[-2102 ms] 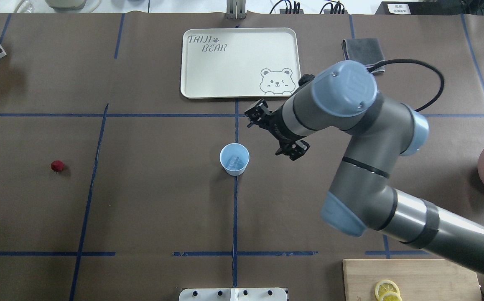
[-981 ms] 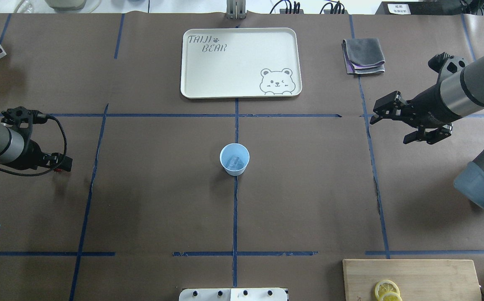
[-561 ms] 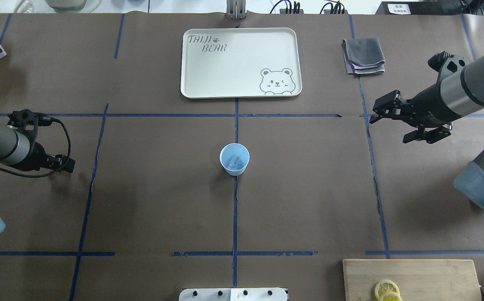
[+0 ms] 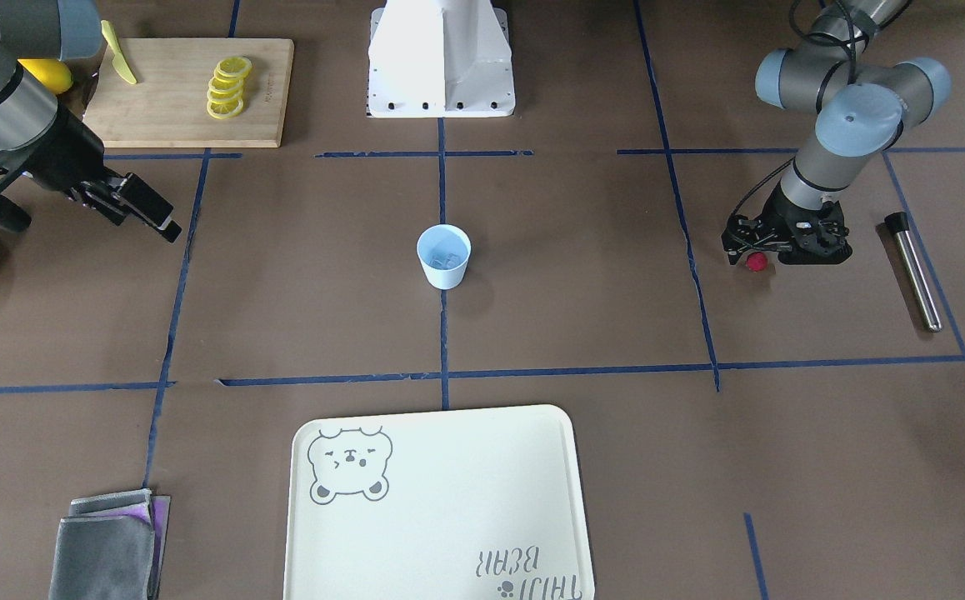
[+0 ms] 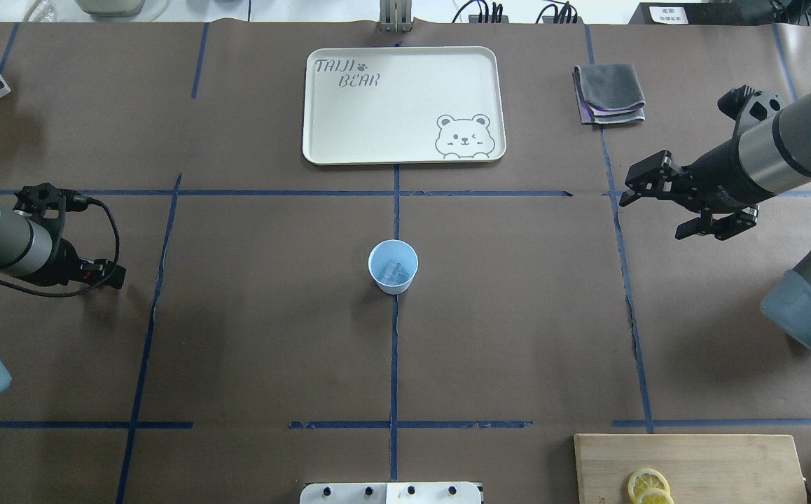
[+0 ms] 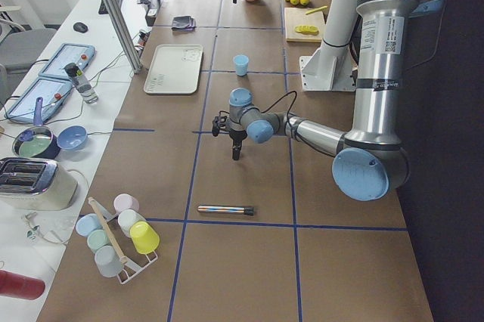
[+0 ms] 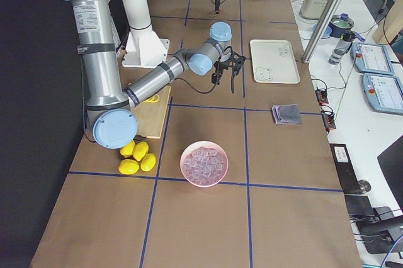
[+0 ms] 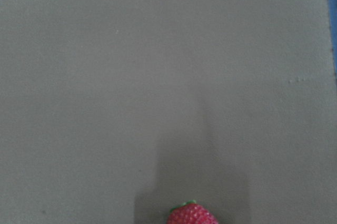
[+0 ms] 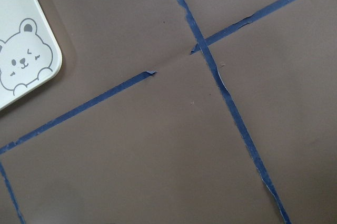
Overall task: Mash ice and strawberries in cup
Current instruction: 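Carry the strawberry with the left gripper over the blue cup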
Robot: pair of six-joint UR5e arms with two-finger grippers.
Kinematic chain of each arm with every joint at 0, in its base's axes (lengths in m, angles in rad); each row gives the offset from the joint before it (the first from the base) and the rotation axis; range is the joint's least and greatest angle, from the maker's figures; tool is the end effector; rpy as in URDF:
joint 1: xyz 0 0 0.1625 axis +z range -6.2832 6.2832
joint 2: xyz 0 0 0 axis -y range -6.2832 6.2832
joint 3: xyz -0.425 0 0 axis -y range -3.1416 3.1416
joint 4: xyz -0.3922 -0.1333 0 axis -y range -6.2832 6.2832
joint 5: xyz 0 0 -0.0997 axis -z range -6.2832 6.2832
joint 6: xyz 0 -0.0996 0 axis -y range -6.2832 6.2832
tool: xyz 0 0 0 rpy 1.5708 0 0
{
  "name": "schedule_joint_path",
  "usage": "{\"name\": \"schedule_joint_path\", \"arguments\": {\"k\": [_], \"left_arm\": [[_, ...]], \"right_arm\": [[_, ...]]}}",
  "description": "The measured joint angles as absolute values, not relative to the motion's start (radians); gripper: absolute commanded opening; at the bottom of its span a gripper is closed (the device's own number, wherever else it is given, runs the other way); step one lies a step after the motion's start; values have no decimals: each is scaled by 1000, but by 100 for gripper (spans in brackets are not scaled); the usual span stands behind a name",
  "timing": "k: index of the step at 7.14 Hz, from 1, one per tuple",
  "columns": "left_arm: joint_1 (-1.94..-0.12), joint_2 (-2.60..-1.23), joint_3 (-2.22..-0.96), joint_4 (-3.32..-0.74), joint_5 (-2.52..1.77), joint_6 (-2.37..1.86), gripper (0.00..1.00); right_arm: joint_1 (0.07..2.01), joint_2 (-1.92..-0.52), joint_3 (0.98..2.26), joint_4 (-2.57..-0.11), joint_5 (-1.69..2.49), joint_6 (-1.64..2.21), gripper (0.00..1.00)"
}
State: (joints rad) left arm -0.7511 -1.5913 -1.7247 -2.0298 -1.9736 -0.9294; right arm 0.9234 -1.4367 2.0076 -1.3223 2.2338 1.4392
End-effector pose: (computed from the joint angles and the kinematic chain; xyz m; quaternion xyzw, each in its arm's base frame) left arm 0.3227 -0.4303 0.5342 0.0499 0.3560 0.0112 0.9331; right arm -0.2515 -0.4520 0.3525 -0.0684 -0.4757 0.2149 0.8502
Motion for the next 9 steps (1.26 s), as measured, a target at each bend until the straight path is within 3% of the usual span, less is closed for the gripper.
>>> {"name": "schedule_joint_path", "arguments": {"k": [2, 5, 9], "left_arm": [[-750, -1592, -1724, -2031, -1971, -929, 0], [-751, -1644, -1750, -2030, -1972, -955, 0], [-589, -2013, -1756, -2020, -1947, -1378, 0]], "right_arm": [[923, -1438, 2013, -1323, 2236, 1440, 99], [925, -1438, 2019, -1323, 2237, 1440, 99], [940, -1445, 2025, -1324, 2239, 1439, 99]]}}
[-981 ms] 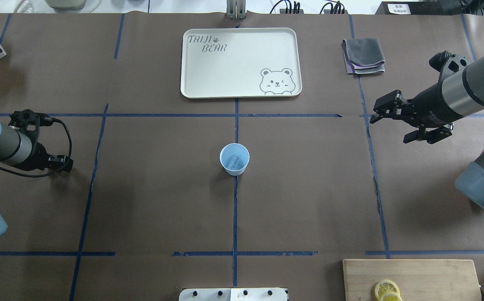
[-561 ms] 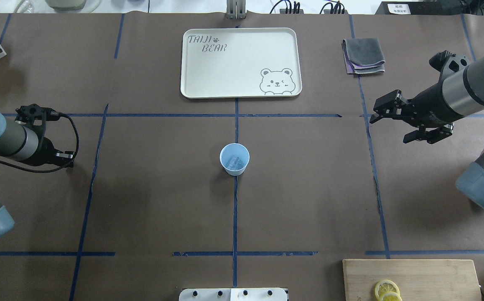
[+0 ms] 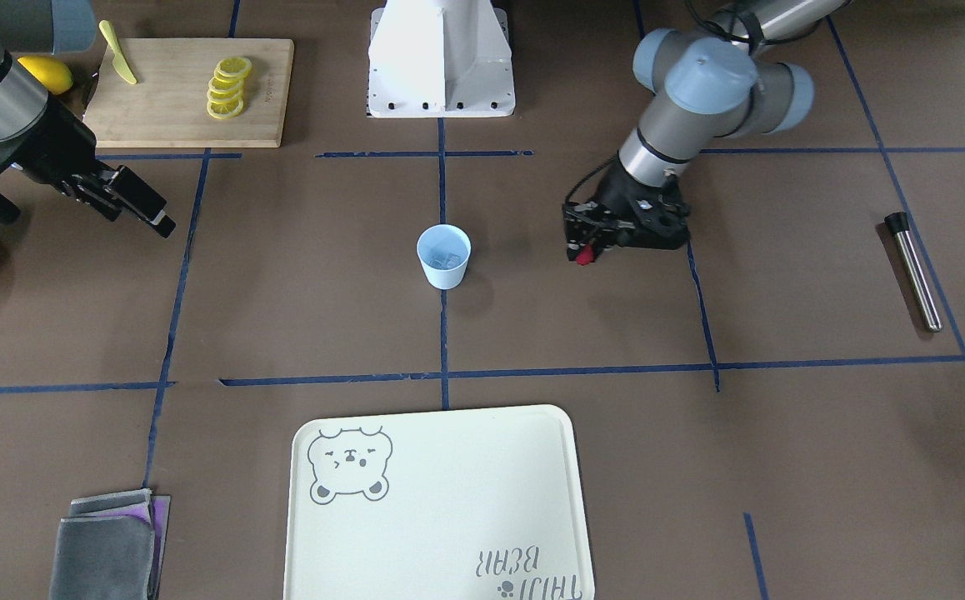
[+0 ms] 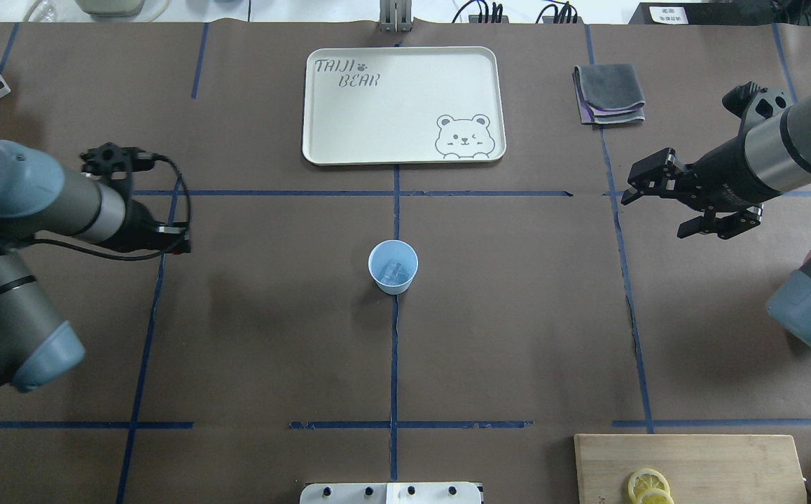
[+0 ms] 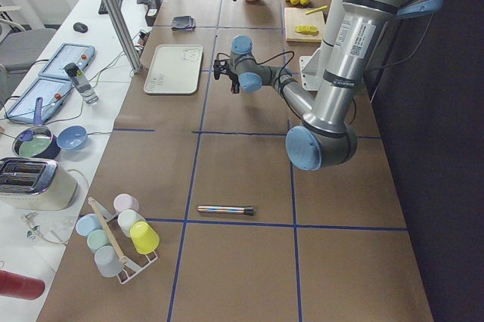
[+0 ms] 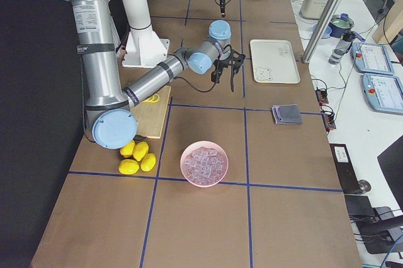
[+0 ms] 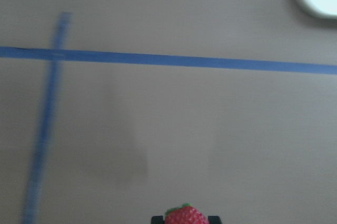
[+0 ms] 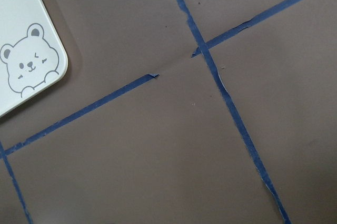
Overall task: Mash ice and strawberries in cup
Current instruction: 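Carry the strawberry with the left gripper over the blue cup, then open the left gripper to drop the strawberry into the cup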
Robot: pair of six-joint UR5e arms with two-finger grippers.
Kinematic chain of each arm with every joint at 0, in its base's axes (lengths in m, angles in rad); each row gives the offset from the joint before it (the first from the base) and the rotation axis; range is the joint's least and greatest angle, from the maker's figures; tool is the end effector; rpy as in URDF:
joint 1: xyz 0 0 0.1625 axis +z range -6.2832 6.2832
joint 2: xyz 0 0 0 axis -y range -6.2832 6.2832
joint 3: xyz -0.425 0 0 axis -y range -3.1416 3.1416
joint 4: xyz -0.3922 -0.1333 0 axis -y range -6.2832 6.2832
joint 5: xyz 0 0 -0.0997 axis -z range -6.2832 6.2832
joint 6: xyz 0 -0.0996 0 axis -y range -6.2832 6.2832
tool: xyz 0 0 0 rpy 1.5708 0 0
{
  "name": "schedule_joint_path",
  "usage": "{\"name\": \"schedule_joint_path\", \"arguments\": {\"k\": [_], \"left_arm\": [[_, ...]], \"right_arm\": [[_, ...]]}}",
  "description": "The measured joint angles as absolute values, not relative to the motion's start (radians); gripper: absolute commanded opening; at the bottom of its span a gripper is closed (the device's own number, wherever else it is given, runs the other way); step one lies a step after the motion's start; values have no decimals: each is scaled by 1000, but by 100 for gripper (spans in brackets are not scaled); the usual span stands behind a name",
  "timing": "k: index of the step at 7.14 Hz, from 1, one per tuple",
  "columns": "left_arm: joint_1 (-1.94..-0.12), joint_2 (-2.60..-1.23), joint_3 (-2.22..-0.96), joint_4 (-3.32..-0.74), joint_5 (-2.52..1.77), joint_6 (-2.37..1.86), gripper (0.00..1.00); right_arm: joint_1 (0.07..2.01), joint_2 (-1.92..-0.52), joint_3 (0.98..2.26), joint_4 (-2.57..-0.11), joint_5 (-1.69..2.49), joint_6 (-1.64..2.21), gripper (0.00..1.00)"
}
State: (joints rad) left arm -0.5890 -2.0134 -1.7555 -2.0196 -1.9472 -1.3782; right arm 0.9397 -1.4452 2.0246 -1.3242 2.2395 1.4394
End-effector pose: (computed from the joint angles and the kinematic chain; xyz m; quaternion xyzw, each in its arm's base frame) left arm 0.4688 -0.4295 0.2726 0.0432 0.5267 -0.0721 0.8459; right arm -0.2411 -0.4511 0.3491 -0.0650 -0.4794 0.2191 0.8473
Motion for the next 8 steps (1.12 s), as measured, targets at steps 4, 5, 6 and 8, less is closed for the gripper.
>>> {"name": "schedule_joint_path", "arguments": {"k": [4, 5, 6, 8], "left_arm": [[-489, -2165, -1728, -2026, -1871, -1508, 3], [-487, -2175, -1726, -2028, -1869, -1510, 5], [-487, -2184, -1724, -2029, -1867, -1511, 8], [-485, -2200, -1709, -2041, -1823, -1511, 22]], "right_arm": [[944, -1450, 2026, -1324, 2240, 1439, 99], [946, -1453, 2027, -1324, 2240, 1439, 99], [947, -1457, 2028, -1324, 2240, 1439, 99], [948, -1463, 2033, -1324, 2240, 1439, 99]]}}
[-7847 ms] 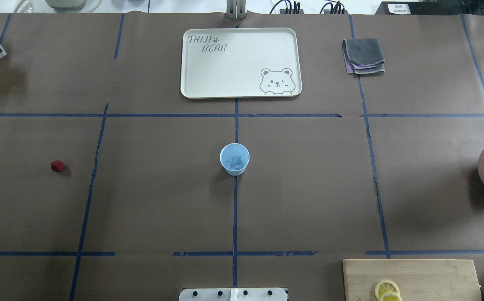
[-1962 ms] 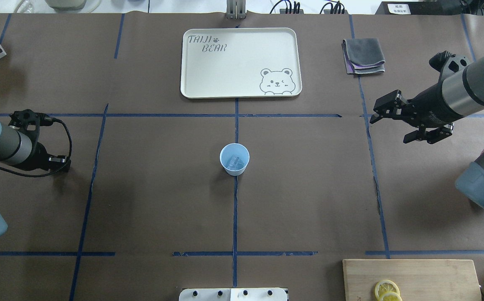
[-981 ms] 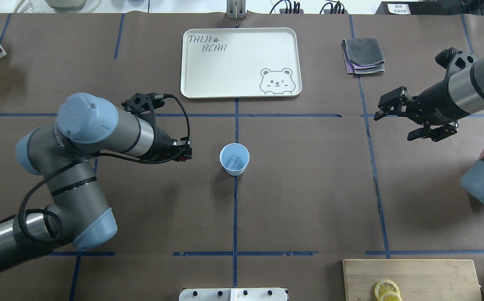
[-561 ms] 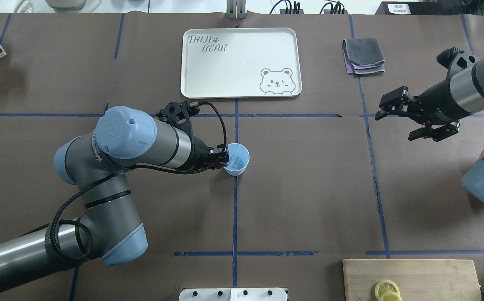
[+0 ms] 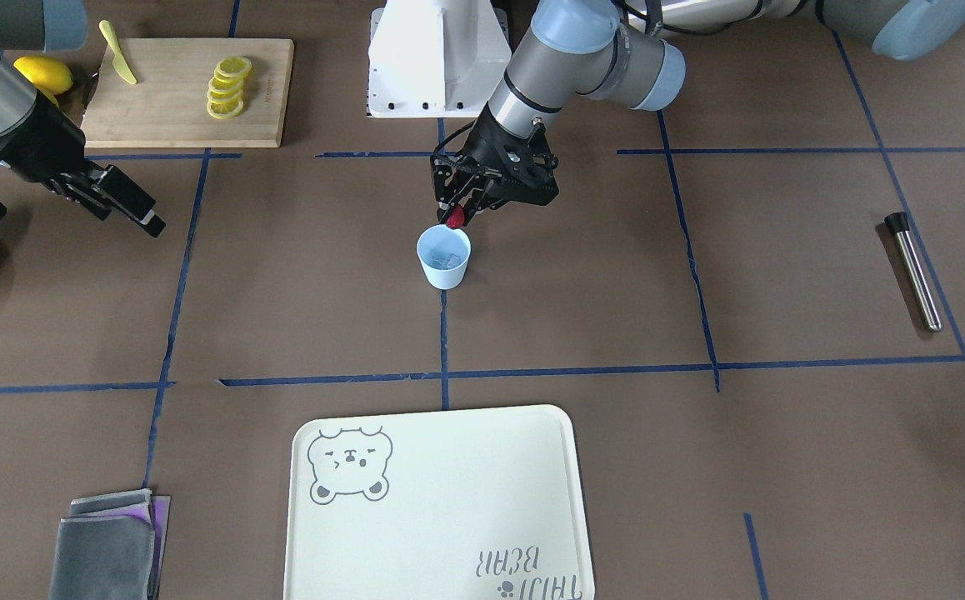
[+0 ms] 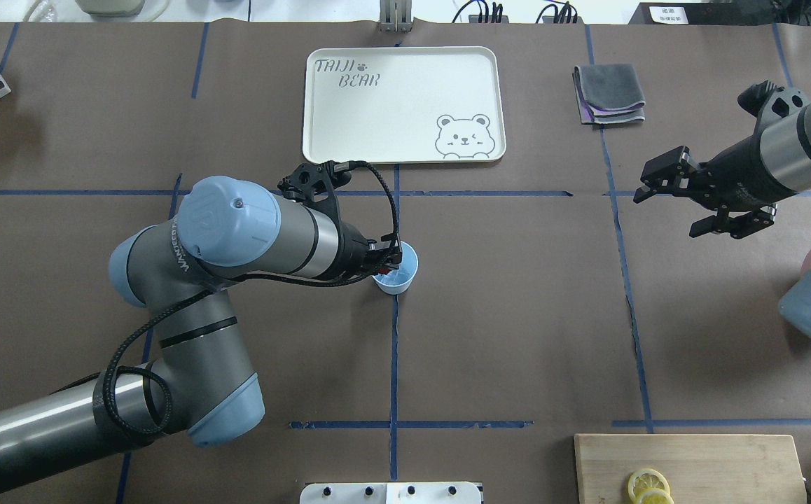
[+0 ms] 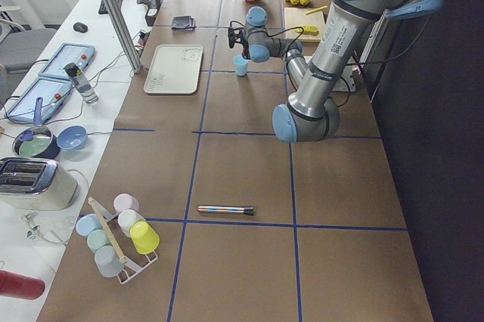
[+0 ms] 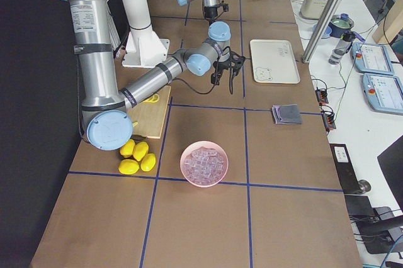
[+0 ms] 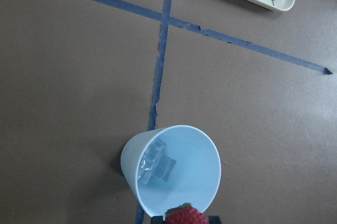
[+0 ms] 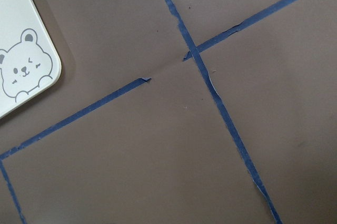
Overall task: Mash ice and strawberries in cup
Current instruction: 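Open the left gripper to drop the strawberry into the cup, then withdraw the left arm while the right gripper moves toward the pink bowl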
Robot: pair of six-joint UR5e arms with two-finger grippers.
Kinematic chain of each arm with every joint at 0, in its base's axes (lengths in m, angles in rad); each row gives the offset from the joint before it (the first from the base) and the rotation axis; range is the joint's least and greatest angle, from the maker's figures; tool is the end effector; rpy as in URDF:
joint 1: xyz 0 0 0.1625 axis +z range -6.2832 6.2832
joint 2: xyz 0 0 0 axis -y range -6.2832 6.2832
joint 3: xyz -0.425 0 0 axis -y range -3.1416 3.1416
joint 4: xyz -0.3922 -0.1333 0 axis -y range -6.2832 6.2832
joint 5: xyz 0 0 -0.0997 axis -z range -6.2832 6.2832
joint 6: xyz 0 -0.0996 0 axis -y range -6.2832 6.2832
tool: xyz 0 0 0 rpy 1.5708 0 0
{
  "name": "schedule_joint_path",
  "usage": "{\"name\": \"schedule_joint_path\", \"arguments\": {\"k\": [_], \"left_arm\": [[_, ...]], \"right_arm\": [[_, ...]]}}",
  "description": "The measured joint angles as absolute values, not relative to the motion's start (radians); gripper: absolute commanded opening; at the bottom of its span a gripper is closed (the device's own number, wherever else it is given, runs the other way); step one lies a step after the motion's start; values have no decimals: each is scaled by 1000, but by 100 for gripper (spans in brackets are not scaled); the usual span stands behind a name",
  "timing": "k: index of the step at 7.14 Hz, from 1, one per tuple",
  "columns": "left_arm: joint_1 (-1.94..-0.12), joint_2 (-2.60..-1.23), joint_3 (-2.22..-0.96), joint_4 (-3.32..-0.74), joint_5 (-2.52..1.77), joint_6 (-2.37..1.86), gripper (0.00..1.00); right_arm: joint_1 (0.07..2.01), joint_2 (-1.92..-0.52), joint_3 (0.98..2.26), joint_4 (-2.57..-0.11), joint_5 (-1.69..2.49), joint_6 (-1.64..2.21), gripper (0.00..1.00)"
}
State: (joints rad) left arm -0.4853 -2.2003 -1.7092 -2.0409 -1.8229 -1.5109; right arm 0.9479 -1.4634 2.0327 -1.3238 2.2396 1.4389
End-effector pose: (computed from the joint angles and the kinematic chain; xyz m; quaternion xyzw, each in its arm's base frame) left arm 0.5297 -0.4020 0.1709 0.0564 0.5819 -0.0993 0.8052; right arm -0.2342 -0.4487 0.3545 -0.0657 -0.4764 0.2244 0.8475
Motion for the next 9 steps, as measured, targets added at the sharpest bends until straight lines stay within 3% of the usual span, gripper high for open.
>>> {"name": "schedule_joint_path", "arguments": {"k": [1, 2, 6, 9], "left_arm": [[-485, -2210, -1692, -2059, -1804, -1511, 84], [-485, -2214, -1680, -2074, -1797, -1510, 95], [-491, -2204, -1672, -2085, -1791, -1504, 96], [-561, -2026, -1766, -2081, -1866, -1377, 95]], "right_arm": [[948, -1464, 2033, -1324, 2240, 1439, 99], [948, -1465, 2034, -1324, 2241, 1439, 99], [950, -1464, 2032, -1324, 2240, 1439, 99], [961, -1471, 2028, -1327, 2240, 1439, 99]]}}
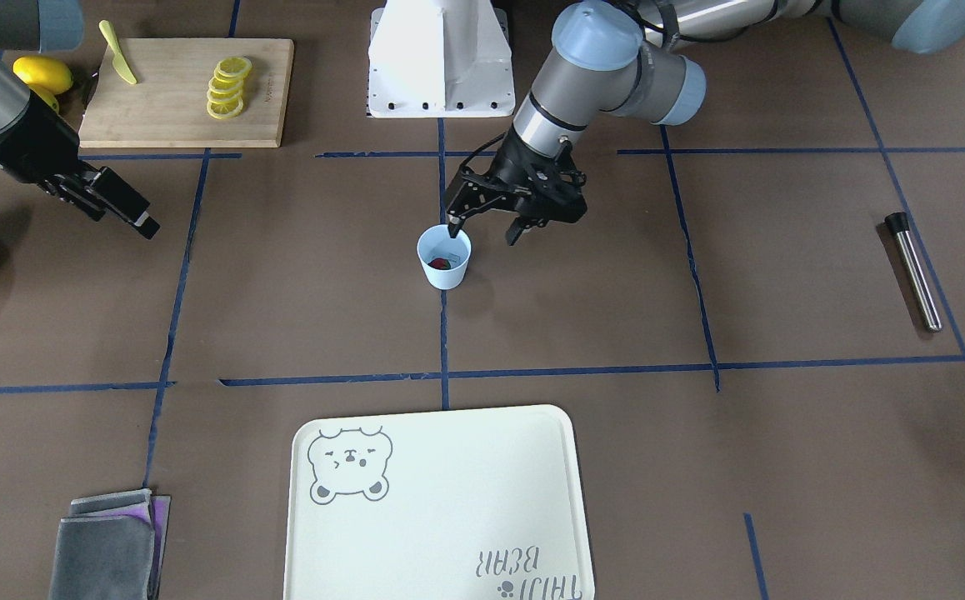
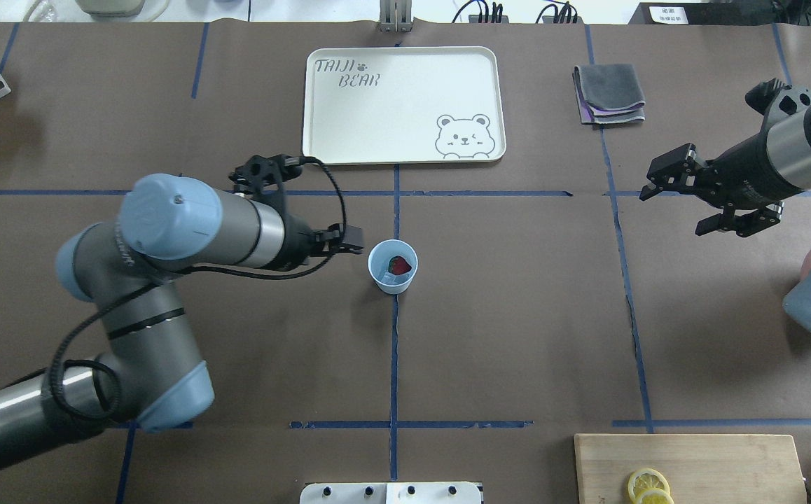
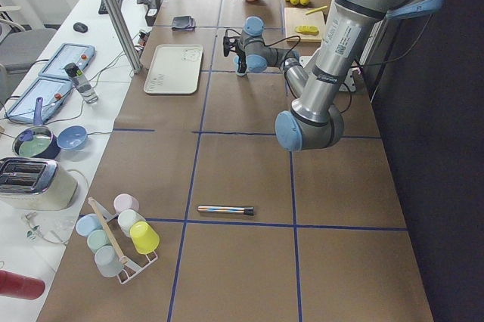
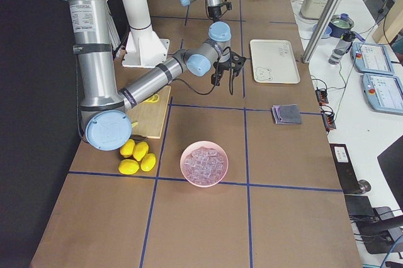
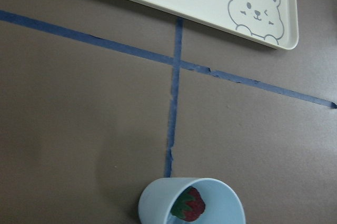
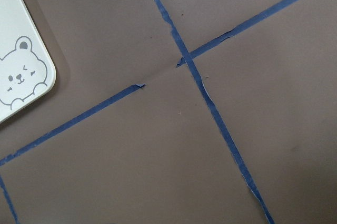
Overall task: Mash ice and strawberries in cup
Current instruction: 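Withdraw the left arm while the right gripper moves toward the pink bowl, then pick up the steel muddler with the left gripper beside the table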
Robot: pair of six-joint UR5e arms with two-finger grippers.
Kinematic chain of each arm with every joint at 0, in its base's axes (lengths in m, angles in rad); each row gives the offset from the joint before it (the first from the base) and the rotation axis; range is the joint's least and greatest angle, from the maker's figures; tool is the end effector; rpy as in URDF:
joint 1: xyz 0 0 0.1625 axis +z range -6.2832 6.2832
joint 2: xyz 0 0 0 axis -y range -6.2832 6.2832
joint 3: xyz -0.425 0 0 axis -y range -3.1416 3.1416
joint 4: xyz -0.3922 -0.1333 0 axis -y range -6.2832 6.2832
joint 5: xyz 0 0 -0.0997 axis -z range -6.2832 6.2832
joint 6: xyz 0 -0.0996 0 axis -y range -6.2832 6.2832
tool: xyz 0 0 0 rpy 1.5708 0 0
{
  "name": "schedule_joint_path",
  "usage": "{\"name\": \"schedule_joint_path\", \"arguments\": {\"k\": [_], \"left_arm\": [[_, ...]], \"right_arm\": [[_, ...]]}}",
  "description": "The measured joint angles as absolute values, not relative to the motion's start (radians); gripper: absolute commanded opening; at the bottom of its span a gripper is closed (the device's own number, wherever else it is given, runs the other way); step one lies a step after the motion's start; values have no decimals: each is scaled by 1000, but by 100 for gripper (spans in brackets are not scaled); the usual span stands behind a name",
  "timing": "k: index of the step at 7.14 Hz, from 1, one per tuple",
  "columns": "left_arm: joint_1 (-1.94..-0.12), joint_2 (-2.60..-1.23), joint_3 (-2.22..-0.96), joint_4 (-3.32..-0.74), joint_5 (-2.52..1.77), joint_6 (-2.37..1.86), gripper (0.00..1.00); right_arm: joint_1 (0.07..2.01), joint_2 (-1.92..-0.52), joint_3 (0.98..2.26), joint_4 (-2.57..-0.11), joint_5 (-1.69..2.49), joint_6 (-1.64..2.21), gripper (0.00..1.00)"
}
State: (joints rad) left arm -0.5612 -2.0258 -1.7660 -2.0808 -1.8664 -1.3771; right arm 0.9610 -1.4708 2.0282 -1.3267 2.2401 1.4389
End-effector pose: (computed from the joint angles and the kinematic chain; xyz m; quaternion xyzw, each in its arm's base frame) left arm 0.4746 -0.4215 0.2535 0.0853 0.5494 -0.0718 0.8281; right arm -0.2282 -0.4514 0.3606 -0.0669 -0.4720 0.2330 0.8476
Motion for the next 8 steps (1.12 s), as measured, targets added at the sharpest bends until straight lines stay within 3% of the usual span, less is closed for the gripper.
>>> {"name": "schedule_joint_path", "arguments": {"k": [4, 5, 8], "left_arm": [[-888, -1675, -1807, -2071, -2157, -909, 95], [-978, -1619, -1775, -2066, -2188, -760, 89], [-1173, -1599, -1561, -2008, -2248, -451, 93]], "right_arm": [[999, -1487, 2024, -1332, 2241, 1422, 99], [1029, -1500, 2021, -1336, 2241, 1373, 99], [1095, -1540, 2019, -1337, 2261, 1252, 99]]}}
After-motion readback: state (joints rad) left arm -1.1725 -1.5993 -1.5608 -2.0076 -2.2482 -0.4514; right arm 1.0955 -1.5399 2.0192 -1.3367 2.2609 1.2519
